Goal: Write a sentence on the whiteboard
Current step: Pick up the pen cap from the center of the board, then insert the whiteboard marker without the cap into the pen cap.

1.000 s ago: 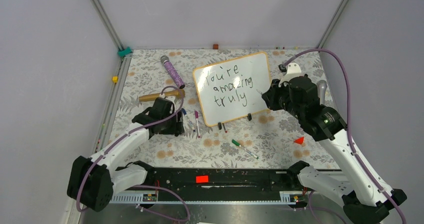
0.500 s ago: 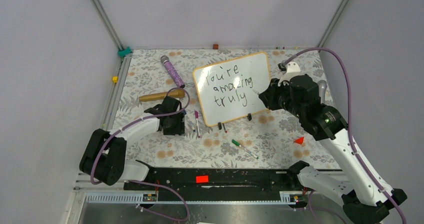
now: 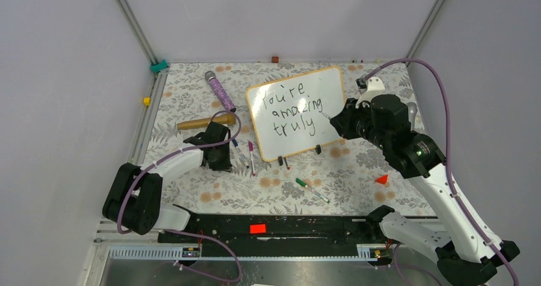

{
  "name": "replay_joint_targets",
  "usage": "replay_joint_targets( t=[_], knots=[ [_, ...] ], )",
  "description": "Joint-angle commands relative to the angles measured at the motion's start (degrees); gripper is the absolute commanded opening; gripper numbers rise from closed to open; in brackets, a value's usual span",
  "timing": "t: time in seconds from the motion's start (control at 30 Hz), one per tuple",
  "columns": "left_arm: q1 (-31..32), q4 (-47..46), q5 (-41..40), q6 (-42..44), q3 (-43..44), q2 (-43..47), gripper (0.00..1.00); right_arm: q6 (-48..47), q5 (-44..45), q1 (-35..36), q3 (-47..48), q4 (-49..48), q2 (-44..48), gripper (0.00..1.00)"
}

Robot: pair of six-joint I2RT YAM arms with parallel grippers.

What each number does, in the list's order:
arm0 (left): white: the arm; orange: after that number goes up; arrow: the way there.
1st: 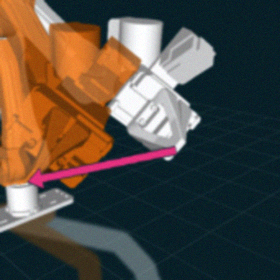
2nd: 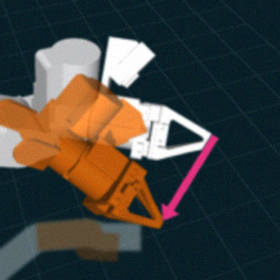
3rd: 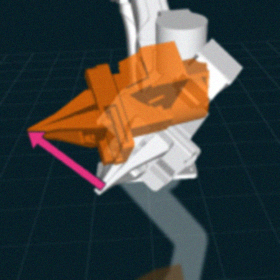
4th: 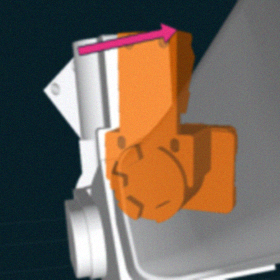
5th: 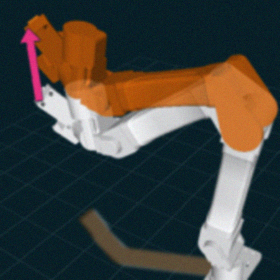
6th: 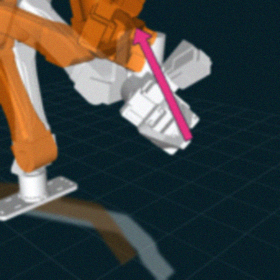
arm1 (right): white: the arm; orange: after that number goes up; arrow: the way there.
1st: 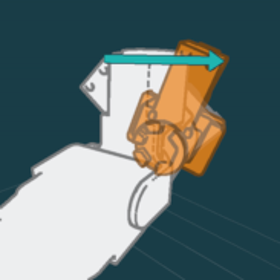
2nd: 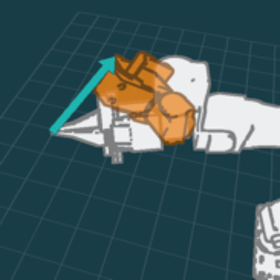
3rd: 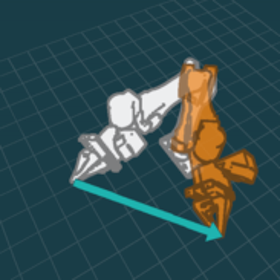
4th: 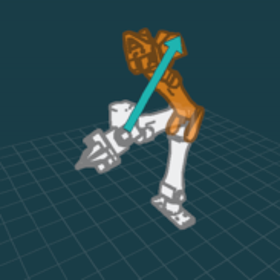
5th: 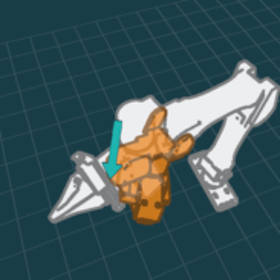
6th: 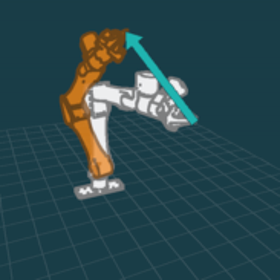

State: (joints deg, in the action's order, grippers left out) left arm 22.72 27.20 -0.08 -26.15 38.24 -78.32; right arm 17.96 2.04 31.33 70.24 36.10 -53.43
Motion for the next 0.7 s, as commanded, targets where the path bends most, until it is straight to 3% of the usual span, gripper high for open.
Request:
replay_joint_targets(
  t=[0.0,0.03,0.3,0.47,0.67],
  knots=[
    [-0.2,-1.0,3.7,1.6,1.4,2.9,0.03,0.3,-0.2,-0.2,2.4,1.3,-0.7,0.00],
    [-0.1,-0.5,4.6,2.5,2.2,3.8,0.00,0.4,-1.0,-0.3,2.3,1.5,-1.0,0.00],
    [1.3,-4.2,13.4,8.9,4.8,16.7,0.00,4.1,-14.7,-0.2,8.1,5.1,-11.1,0.00],
    [1.6,-8.8,17.2,13.6,3.1,24.6,0.00,6.2,-15.9,1.6,13.6,6.1,-15.7,0.00],
    [2.7,-20.2,29.2,19.7,0.5,31.2,0.00,8.0,-16.4,9.0,25.1,11.1,-24.0,0.00]
  ],
)
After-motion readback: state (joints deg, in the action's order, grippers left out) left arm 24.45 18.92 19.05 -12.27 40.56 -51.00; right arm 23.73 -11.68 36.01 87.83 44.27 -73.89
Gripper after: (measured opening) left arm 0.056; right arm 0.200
